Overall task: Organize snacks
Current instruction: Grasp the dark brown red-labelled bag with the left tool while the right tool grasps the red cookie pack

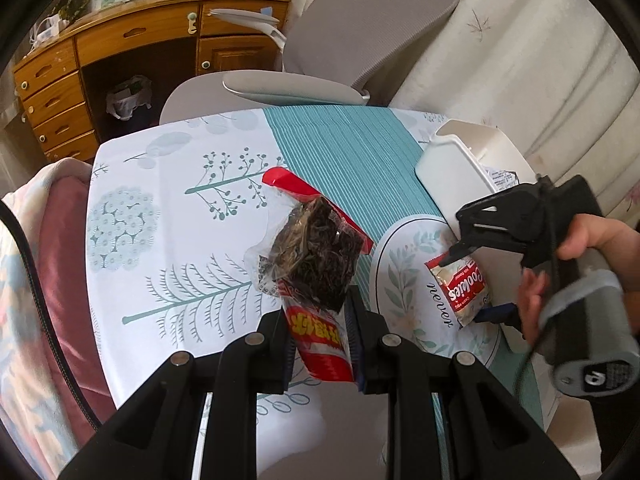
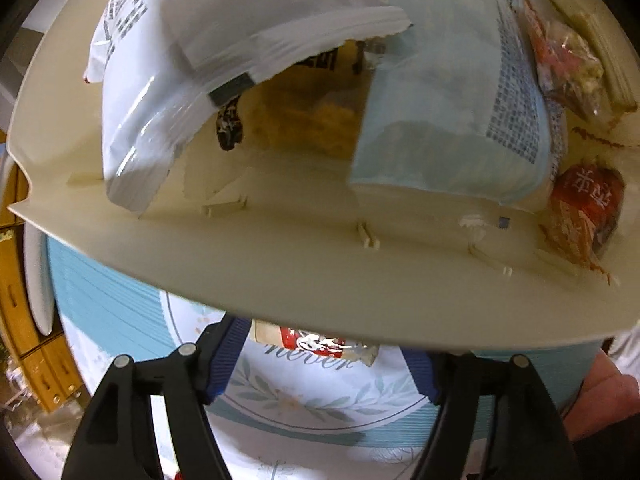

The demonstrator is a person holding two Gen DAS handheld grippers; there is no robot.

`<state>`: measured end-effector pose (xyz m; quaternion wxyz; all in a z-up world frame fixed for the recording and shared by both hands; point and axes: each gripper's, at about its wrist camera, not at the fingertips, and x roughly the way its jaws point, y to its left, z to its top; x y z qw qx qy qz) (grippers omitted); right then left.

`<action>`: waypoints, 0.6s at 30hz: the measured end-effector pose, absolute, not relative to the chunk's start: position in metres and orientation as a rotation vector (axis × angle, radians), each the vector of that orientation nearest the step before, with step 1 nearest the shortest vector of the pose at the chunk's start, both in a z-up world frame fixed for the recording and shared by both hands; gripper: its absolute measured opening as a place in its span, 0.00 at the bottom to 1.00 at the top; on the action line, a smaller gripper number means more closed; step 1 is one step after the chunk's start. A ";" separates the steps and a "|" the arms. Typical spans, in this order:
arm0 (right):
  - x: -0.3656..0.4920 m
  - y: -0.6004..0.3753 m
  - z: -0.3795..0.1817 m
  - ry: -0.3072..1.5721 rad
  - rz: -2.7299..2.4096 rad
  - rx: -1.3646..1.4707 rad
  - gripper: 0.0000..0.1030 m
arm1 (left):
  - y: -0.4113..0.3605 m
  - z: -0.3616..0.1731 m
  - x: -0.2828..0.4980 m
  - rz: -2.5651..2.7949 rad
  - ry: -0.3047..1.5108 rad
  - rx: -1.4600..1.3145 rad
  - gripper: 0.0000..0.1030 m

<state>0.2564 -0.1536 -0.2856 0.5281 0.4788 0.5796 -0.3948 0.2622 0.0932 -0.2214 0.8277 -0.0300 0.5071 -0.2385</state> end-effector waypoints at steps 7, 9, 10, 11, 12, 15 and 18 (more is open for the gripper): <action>0.270 -0.144 -0.283 1.358 -0.993 1.073 0.70 | 0.100 -0.217 0.259 -0.494 1.074 -0.076 0.20; 0.267 -0.142 -0.282 1.339 -1.006 1.070 0.67 | 0.102 -0.214 0.258 -0.491 1.070 -0.082 0.20; 0.265 -0.140 -0.280 1.331 -1.010 1.060 0.63 | 0.103 -0.212 0.257 -0.491 1.068 -0.084 0.20; 0.261 -0.138 -0.279 1.324 -1.010 1.051 0.59 | 0.103 -0.210 0.257 -0.491 1.067 -0.085 0.20; 0.259 -0.135 -0.277 1.321 -1.007 1.041 0.57 | 0.103 -0.208 0.255 -0.493 1.064 -0.089 0.20; 0.252 -0.128 -0.275 1.309 -0.972 0.990 0.51 | 0.104 -0.204 0.254 -0.499 1.058 -0.089 0.20; 0.234 -0.126 -0.273 1.294 -0.914 0.977 0.50 | 0.104 -0.199 0.252 -0.499 1.051 -0.092 0.20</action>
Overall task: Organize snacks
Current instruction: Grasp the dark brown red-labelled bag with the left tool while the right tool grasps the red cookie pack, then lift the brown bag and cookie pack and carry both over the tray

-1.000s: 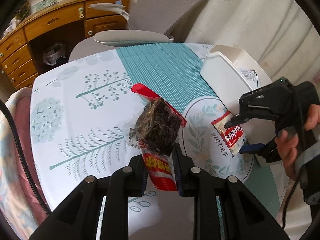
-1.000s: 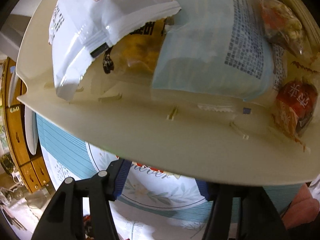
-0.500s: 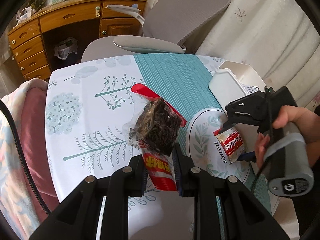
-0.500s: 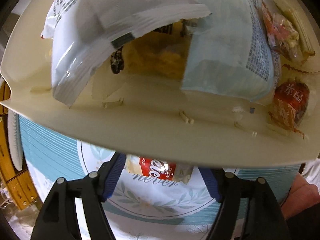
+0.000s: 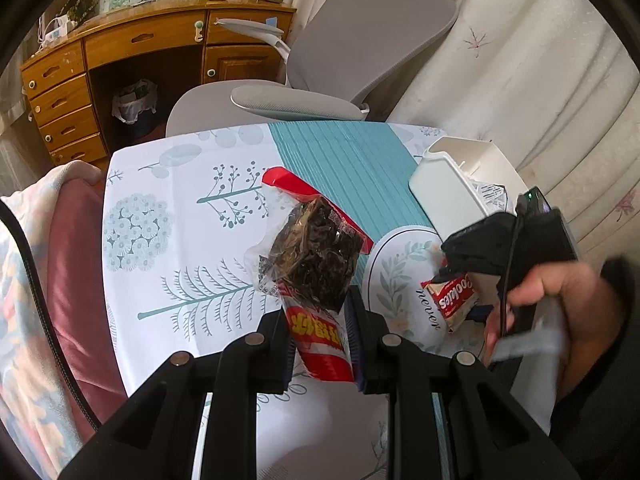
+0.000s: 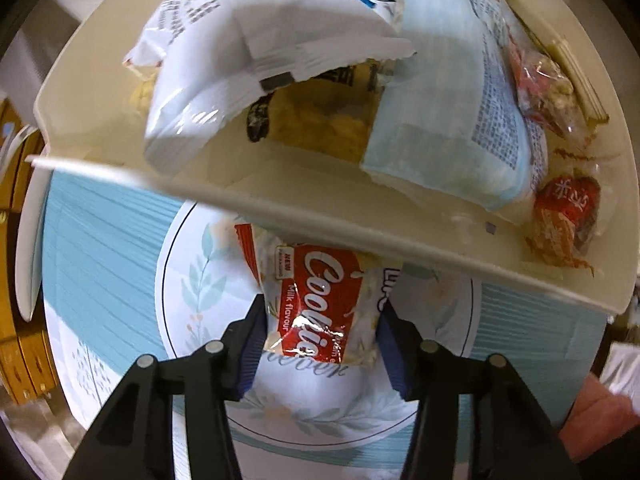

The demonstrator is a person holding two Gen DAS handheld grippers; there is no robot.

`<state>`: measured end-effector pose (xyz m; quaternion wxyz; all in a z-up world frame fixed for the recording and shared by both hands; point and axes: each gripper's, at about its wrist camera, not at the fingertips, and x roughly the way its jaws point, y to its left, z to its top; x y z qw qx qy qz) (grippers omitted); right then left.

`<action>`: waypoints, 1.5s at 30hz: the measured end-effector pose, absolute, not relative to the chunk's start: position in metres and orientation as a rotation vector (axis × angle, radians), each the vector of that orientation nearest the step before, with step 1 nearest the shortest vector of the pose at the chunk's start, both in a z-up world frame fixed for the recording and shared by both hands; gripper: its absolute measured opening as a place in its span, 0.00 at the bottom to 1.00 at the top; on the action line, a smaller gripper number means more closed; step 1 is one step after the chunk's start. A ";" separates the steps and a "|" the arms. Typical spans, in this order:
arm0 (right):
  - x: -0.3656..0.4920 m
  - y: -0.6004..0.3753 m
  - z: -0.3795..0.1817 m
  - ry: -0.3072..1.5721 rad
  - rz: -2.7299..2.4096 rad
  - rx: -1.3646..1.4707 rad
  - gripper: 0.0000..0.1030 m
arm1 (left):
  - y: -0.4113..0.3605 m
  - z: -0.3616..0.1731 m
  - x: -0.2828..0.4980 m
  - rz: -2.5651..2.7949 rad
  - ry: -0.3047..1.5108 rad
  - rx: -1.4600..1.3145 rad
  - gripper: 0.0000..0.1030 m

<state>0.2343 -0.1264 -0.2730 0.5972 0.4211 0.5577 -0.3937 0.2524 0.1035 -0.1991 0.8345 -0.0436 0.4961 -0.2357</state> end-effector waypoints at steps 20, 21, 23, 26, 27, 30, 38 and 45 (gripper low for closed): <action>0.160 -0.108 -0.257 1.431 -0.551 1.132 0.50 | 0.052 -0.154 0.235 -0.502 0.961 -0.037 0.20; 0.158 -0.107 -0.253 1.436 -0.527 1.133 0.50 | 0.047 -0.151 0.234 -0.500 0.958 -0.035 0.20; 0.154 -0.109 -0.244 1.445 -0.475 1.129 0.50 | 0.036 -0.144 0.230 -0.497 0.946 -0.031 0.20; 0.159 -0.124 -0.221 1.453 -0.403 1.118 0.50 | 0.020 -0.133 0.225 -0.488 0.924 -0.035 0.20; 0.157 -0.125 -0.215 1.454 -0.381 1.109 0.50 | 0.017 -0.130 0.224 -0.487 0.918 -0.038 0.20; 0.166 -0.130 -0.199 1.455 -0.317 1.069 0.50 | 0.000 -0.119 0.221 -0.483 0.902 -0.056 0.20; 0.171 -0.152 -0.168 1.439 -0.186 0.947 0.50 | -0.049 -0.092 0.214 -0.478 0.851 -0.102 0.20; 0.158 -0.195 -0.151 1.389 -0.206 0.855 0.50 | -0.092 -0.085 0.211 -0.479 0.826 -0.130 0.20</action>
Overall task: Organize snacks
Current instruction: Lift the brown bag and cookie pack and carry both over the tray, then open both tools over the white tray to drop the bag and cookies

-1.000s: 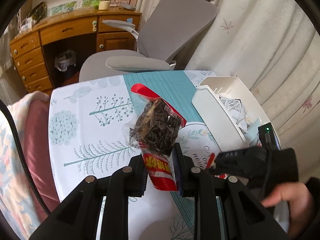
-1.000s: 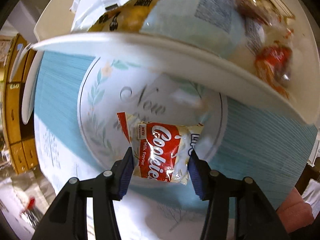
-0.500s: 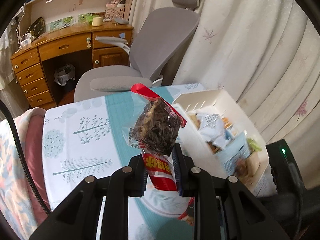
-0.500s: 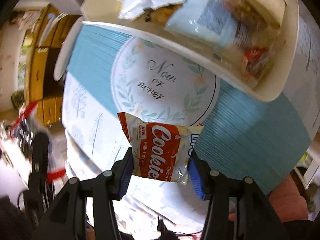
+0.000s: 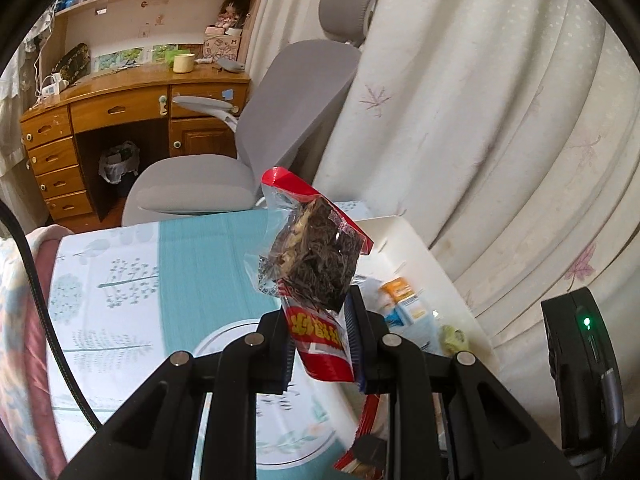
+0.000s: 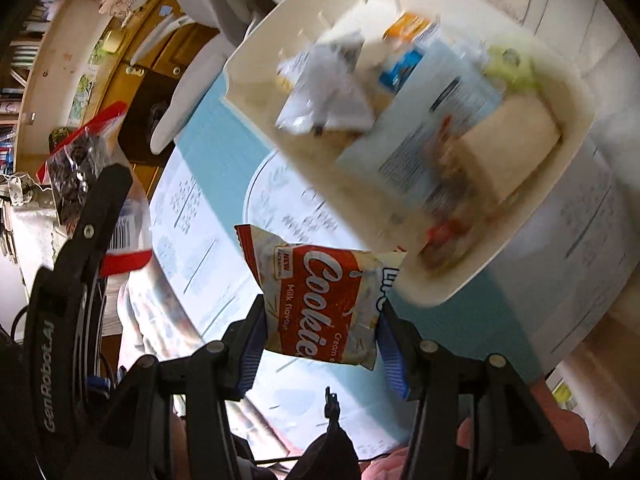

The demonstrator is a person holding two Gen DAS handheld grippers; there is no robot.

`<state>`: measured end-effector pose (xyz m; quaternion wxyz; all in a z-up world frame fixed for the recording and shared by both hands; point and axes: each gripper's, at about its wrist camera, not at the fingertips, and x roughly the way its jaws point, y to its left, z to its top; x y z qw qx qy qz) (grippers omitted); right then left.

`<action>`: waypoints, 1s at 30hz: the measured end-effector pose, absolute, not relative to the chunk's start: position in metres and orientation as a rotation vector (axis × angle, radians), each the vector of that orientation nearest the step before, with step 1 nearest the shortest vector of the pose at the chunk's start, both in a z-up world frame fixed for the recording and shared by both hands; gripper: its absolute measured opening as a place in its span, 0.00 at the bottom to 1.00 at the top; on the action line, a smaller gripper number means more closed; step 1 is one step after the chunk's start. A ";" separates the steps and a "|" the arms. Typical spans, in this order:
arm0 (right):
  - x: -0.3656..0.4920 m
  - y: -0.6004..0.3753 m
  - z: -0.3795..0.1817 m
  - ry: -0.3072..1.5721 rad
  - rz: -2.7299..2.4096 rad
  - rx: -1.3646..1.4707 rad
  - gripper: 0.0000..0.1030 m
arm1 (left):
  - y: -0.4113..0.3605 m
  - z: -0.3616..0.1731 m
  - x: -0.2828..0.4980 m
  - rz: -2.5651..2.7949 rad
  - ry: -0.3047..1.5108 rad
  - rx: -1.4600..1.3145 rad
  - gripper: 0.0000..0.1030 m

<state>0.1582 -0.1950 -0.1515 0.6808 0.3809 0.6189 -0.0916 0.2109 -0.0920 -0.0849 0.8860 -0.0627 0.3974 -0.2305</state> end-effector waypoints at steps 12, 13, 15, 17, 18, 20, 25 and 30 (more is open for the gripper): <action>0.165 -0.273 -0.163 1.359 -0.260 0.852 0.51 | -0.161 -0.098 0.219 -0.521 0.891 -0.141 0.21; 0.166 -0.278 -0.166 1.362 -0.266 0.854 0.51 | -0.166 -0.100 0.220 -0.523 0.899 -0.145 0.21; 0.167 -0.291 -0.170 1.364 -0.278 0.867 0.51 | -0.174 -0.105 0.223 -0.525 0.921 -0.150 0.23; 0.168 -0.301 -0.173 1.363 -0.291 0.887 0.51 | -0.182 -0.109 0.225 -0.518 0.953 -0.150 0.37; 0.168 -0.308 -0.176 1.363 -0.297 0.903 0.52 | -0.185 -0.110 0.226 -0.512 0.961 -0.150 0.52; 0.167 -0.317 -0.180 1.365 -0.306 0.926 0.53 | -0.188 -0.110 0.229 -0.476 0.978 -0.155 0.71; 0.163 -0.335 -0.185 1.353 -0.347 0.963 0.61 | -0.188 -0.113 0.232 -0.421 1.057 -0.170 0.75; 0.155 -0.338 -0.184 1.327 -0.358 0.918 0.76 | -0.166 -0.117 0.217 -0.341 1.115 -0.162 0.78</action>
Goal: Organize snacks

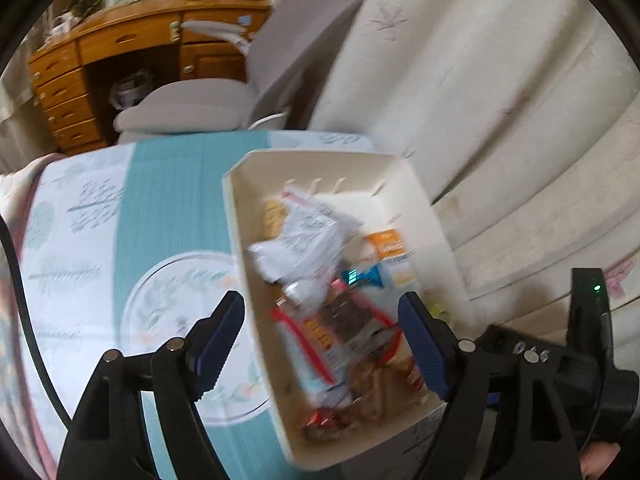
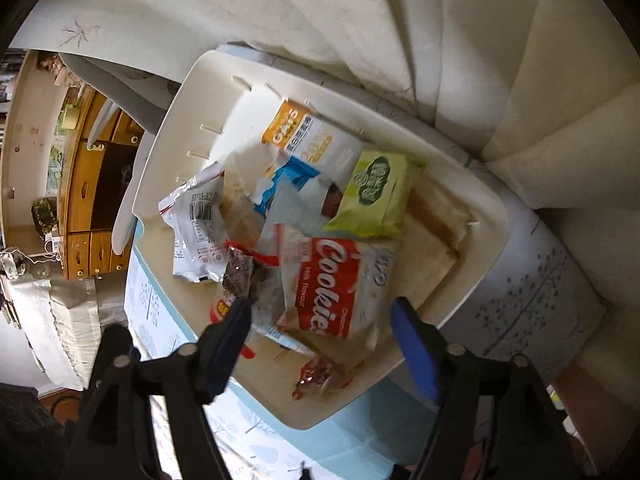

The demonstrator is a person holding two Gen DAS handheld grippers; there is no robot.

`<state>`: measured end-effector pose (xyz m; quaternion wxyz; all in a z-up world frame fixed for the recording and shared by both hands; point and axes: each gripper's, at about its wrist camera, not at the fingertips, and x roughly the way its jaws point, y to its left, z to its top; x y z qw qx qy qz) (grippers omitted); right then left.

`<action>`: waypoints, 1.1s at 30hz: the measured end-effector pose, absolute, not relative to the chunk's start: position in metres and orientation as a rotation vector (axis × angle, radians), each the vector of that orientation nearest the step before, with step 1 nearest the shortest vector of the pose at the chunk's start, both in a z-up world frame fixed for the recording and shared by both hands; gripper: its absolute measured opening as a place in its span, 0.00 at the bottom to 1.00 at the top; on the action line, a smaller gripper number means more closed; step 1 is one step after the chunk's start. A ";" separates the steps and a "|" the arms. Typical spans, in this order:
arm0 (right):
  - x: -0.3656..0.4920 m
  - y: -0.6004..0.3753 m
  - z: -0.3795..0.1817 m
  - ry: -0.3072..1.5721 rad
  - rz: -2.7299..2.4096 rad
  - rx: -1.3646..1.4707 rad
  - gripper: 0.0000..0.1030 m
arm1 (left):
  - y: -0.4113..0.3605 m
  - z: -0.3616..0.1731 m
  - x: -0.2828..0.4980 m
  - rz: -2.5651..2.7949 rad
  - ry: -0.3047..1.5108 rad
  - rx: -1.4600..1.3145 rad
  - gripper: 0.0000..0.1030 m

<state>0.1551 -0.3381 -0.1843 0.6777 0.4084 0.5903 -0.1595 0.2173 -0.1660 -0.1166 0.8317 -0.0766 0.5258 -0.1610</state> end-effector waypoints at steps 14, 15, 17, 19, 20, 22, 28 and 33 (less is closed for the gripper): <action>0.061 -0.250 -0.174 1.277 -0.142 0.427 0.81 | -0.053 -0.096 0.098 -0.163 1.128 -0.169 0.91; 0.049 -0.240 -0.175 1.275 -0.116 0.402 0.81 | -0.046 -0.092 0.085 -0.158 1.119 -0.166 0.95; 0.027 -0.223 -0.178 1.276 -0.054 0.386 0.82 | -0.038 -0.086 0.062 -0.155 1.099 -0.160 0.99; 0.010 -0.209 -0.178 1.284 -0.008 0.375 0.82 | -0.032 -0.081 0.041 -0.132 1.091 -0.146 0.99; -0.001 -0.202 -0.175 1.286 0.029 0.369 0.82 | -0.027 -0.077 0.028 -0.121 1.092 -0.144 0.99; -0.016 -0.191 -0.166 1.279 0.074 0.343 0.84 | -0.020 -0.068 0.009 -0.118 1.089 -0.153 0.99; -0.046 -0.188 -0.121 1.224 0.170 0.251 0.93 | -0.022 -0.049 -0.030 -0.122 1.077 -0.163 0.99; -0.063 -0.208 -0.074 1.174 0.244 0.215 0.94 | -0.035 -0.033 -0.047 -0.065 1.069 -0.195 0.99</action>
